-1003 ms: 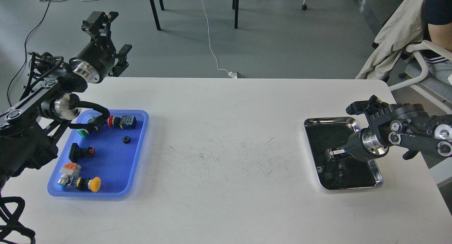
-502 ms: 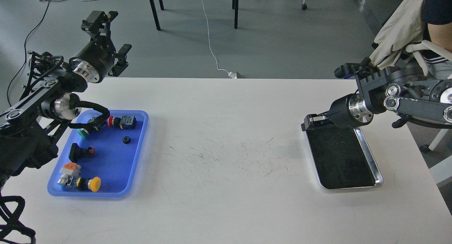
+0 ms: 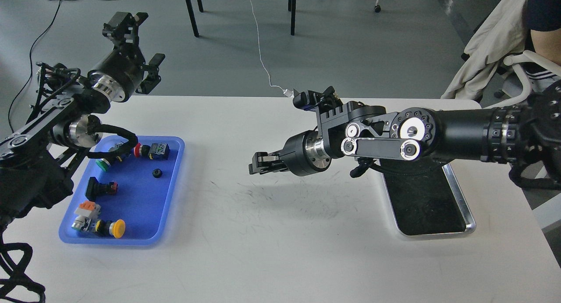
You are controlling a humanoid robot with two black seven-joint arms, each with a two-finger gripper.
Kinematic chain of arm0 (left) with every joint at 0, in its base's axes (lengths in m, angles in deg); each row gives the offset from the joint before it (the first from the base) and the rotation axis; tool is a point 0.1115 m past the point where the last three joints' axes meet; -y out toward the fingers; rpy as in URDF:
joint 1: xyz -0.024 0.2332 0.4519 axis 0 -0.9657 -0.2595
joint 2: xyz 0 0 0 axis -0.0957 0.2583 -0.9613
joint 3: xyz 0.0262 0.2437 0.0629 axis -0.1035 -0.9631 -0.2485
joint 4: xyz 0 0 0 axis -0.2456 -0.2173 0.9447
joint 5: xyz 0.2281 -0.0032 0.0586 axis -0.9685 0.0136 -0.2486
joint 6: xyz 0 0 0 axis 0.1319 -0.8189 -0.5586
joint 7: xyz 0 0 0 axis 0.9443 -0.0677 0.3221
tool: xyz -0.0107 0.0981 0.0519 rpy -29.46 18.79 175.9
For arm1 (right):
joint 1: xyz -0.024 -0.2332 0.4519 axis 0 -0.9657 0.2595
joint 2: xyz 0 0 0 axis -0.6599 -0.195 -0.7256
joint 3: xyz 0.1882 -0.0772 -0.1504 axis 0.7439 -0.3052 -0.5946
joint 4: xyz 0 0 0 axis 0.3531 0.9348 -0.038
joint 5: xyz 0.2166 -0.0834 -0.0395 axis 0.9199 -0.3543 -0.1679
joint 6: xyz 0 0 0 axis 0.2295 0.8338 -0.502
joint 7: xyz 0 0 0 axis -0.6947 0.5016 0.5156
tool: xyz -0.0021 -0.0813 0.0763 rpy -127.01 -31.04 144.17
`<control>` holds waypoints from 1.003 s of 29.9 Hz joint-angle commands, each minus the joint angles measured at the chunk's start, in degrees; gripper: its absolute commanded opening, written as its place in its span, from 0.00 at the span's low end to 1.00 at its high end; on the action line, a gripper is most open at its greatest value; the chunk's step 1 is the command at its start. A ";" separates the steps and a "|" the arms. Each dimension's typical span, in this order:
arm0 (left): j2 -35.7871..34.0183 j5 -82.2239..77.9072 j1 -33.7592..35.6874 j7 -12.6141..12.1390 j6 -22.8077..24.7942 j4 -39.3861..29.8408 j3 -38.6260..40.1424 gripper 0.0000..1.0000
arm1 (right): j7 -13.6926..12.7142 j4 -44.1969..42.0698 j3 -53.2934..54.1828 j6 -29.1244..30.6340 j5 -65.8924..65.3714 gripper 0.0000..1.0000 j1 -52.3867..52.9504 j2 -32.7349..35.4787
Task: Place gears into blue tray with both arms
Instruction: 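Carry the black part to the table center and release it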
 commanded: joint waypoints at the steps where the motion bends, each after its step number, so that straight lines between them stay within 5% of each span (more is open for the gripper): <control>1: -0.02 0.00 -0.01 0.01 0.00 0.00 -0.01 1.00 | -0.02 -5.19 0.16 -1.67 0.03 0.01 -3.59 -1.14; 19: 0.16 0.00 0.43 0.01 0.09 0.00 -0.27 1.00 | -0.89 -0.19 5.26 -2.99 11.10 0.04 -9.31 -1.14; 30: -0.02 0.00 0.34 0.01 0.09 0.00 -0.44 1.00 | -6.34 -1.69 5.17 -3.43 9.79 0.08 -11.77 -1.14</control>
